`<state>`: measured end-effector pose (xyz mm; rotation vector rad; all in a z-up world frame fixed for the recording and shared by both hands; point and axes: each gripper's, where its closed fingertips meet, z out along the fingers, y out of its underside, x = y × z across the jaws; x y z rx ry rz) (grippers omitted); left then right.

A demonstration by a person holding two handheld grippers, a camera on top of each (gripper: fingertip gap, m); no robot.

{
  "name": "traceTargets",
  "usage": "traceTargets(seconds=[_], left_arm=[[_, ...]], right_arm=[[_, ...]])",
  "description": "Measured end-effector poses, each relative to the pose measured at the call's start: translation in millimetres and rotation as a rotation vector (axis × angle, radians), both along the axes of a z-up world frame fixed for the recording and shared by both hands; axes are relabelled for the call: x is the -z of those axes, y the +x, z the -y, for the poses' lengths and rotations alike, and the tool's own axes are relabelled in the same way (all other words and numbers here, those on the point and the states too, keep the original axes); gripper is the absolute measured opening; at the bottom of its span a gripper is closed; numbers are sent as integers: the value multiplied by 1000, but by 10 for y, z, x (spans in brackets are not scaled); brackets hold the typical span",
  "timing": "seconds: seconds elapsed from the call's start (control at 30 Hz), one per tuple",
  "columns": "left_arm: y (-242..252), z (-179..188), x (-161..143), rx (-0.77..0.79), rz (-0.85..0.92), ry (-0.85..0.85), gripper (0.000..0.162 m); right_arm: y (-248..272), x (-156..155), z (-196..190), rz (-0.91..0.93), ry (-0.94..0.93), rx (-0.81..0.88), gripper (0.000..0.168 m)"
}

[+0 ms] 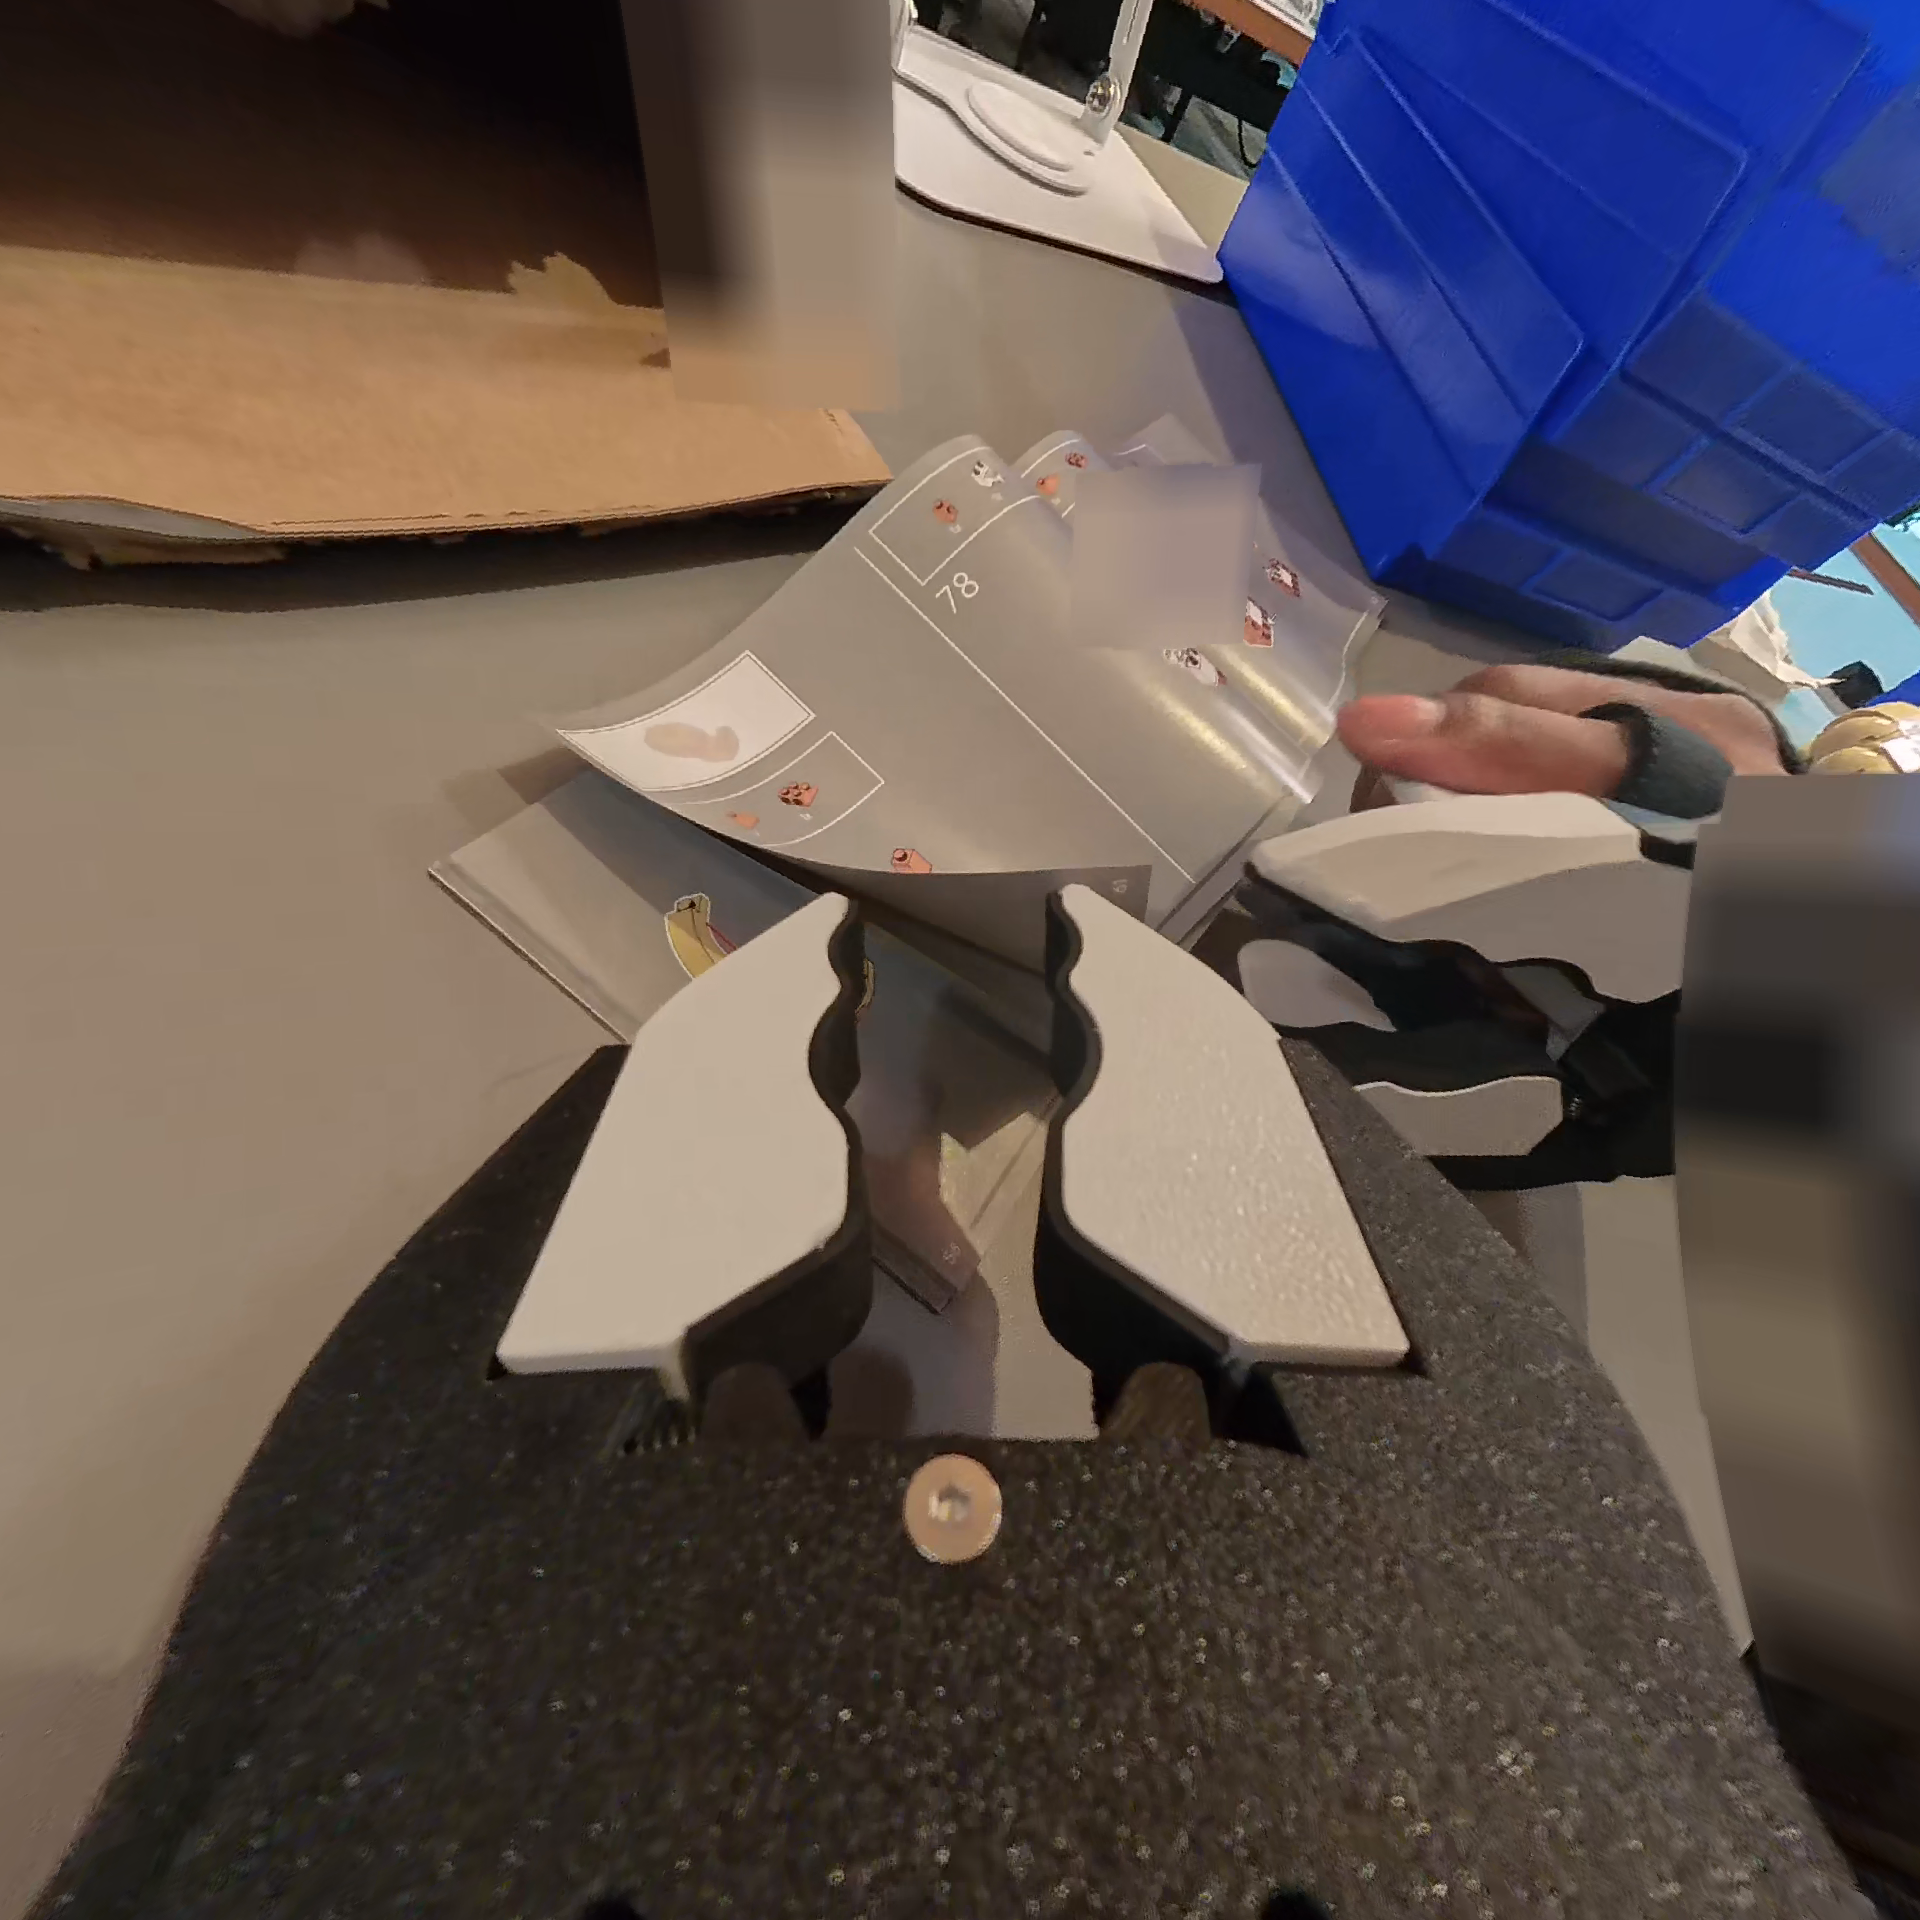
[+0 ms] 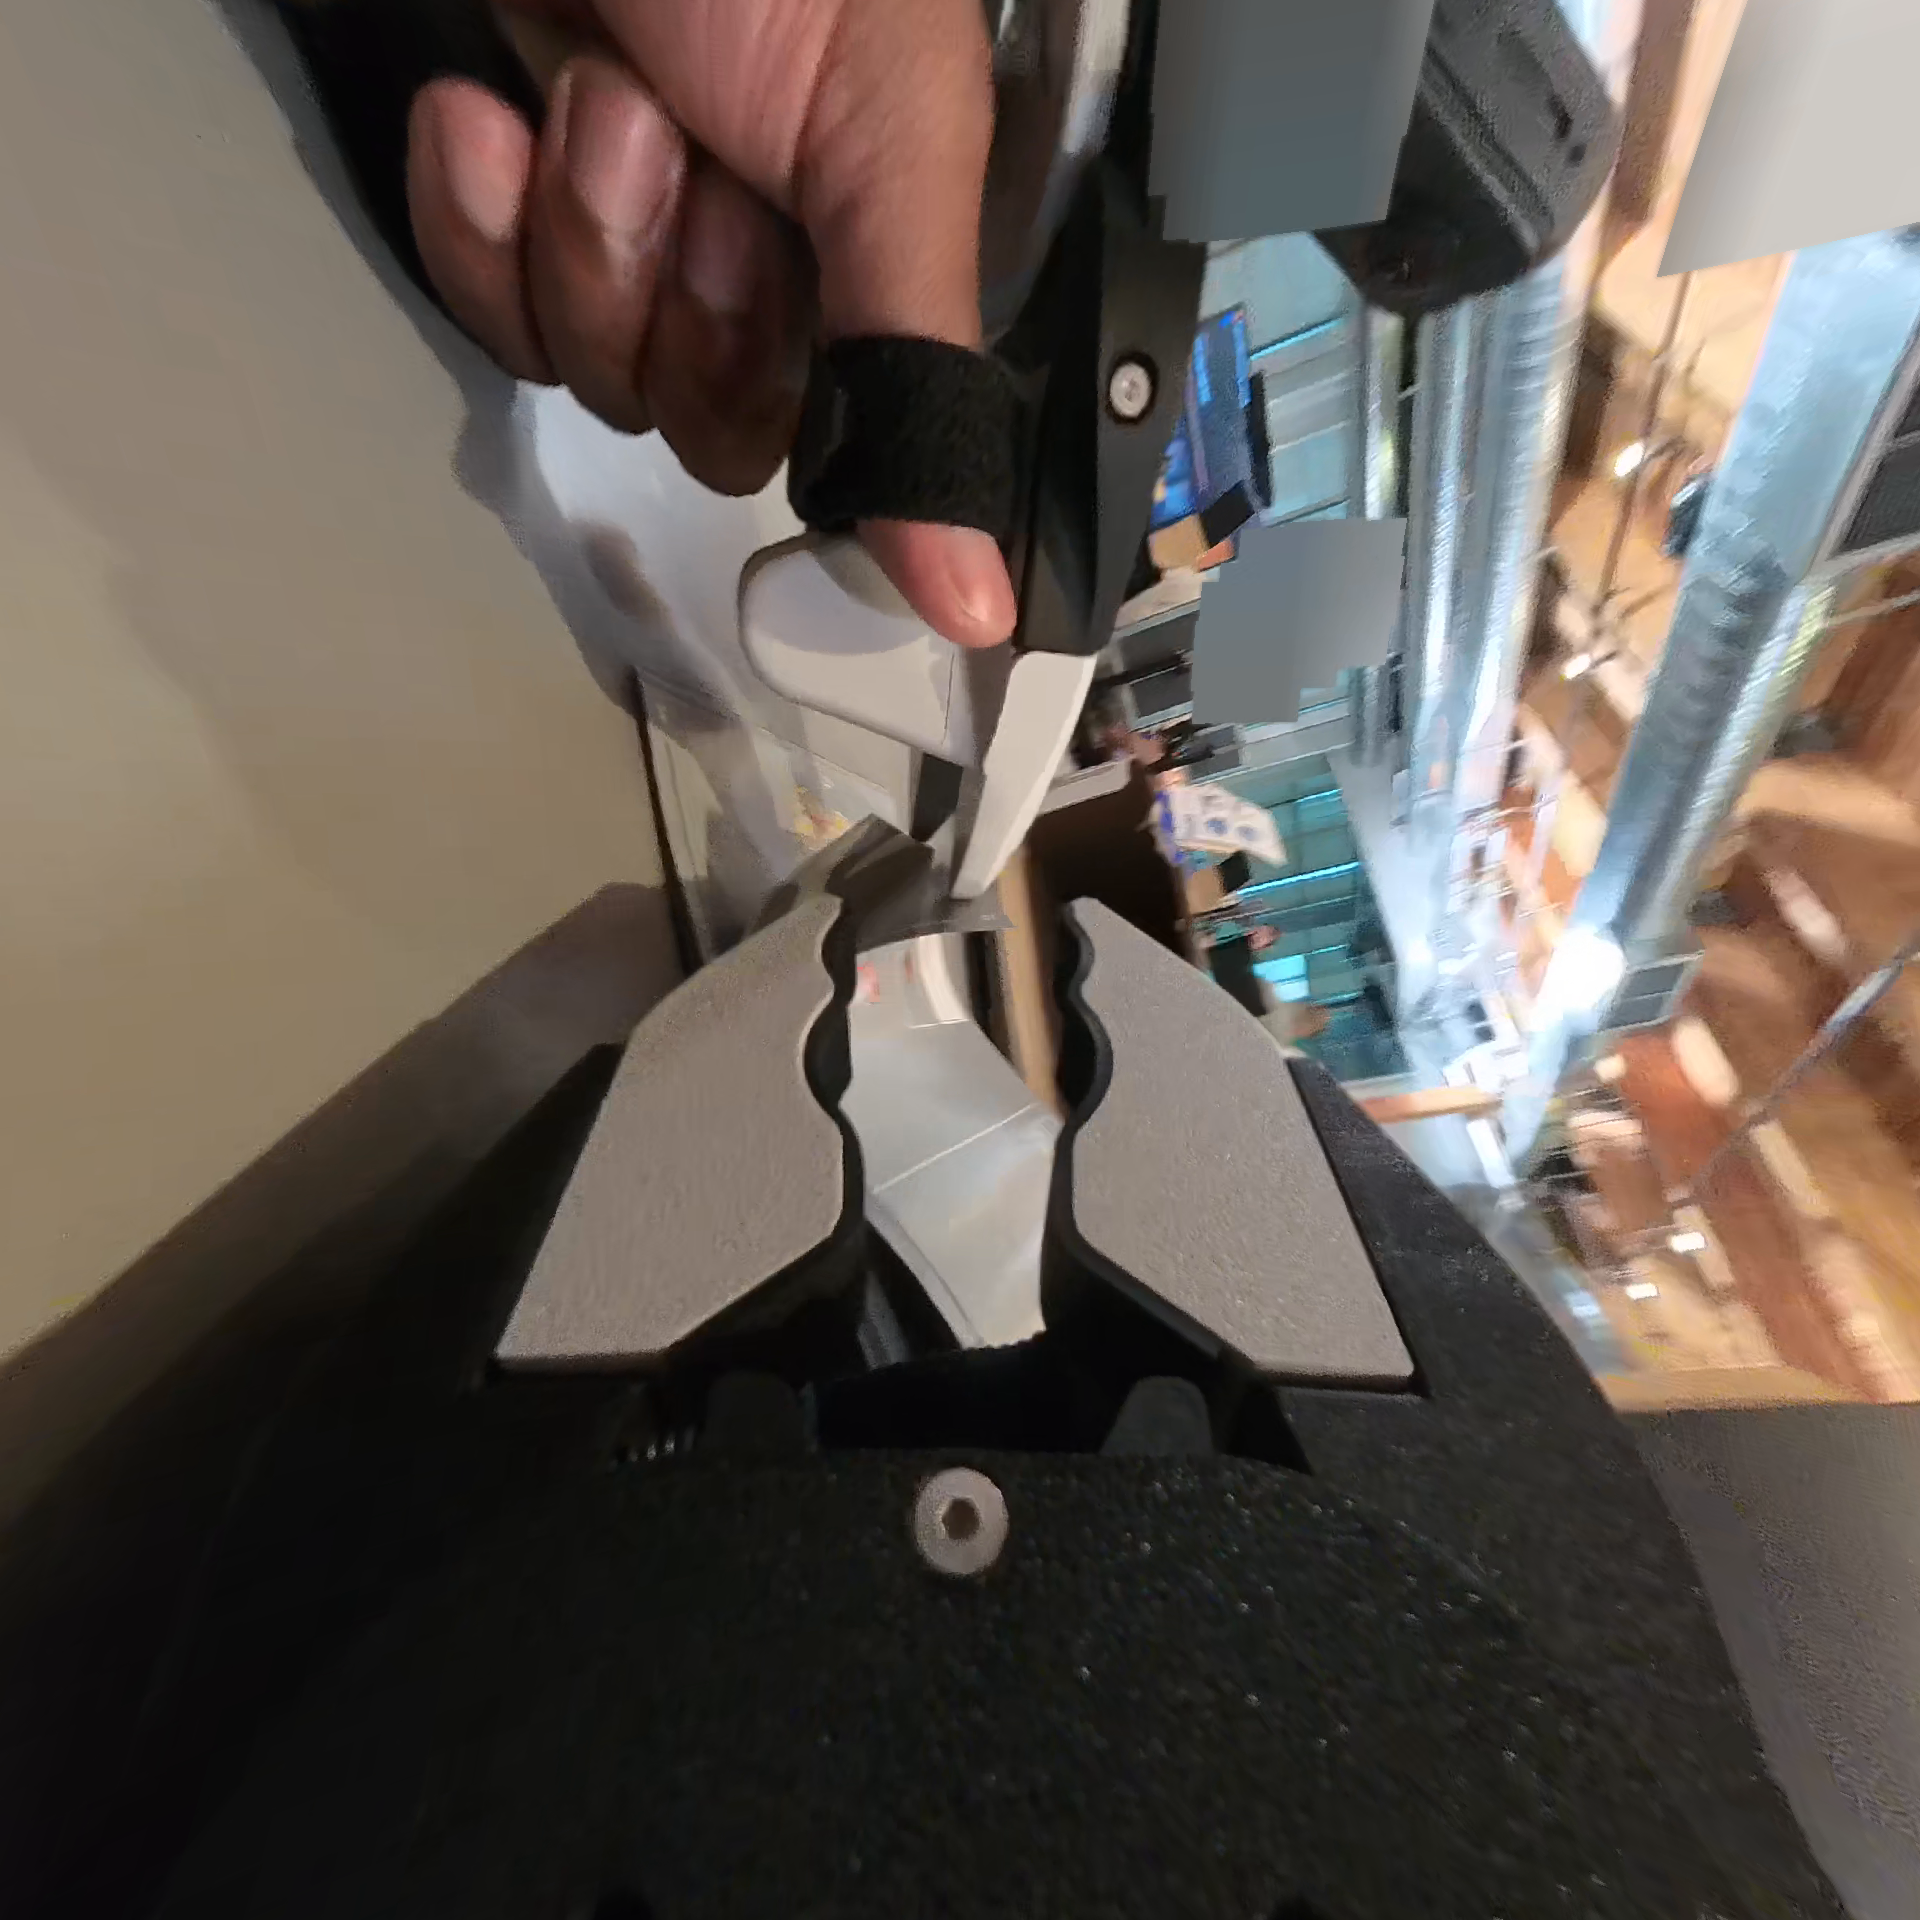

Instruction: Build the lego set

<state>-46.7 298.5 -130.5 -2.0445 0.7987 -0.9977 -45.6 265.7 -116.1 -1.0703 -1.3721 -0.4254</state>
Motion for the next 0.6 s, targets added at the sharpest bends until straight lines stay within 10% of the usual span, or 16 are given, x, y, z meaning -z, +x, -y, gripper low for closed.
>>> traceTargets(seconds=[0.33,0.6], left_arm=[[6,22,-7,20,11,0,33],[4,31,-12,25,16,0,33]], right_arm=[[16,101,-2,-457,-783,170,33],[57,120,-59,-576,-890,223,25]])
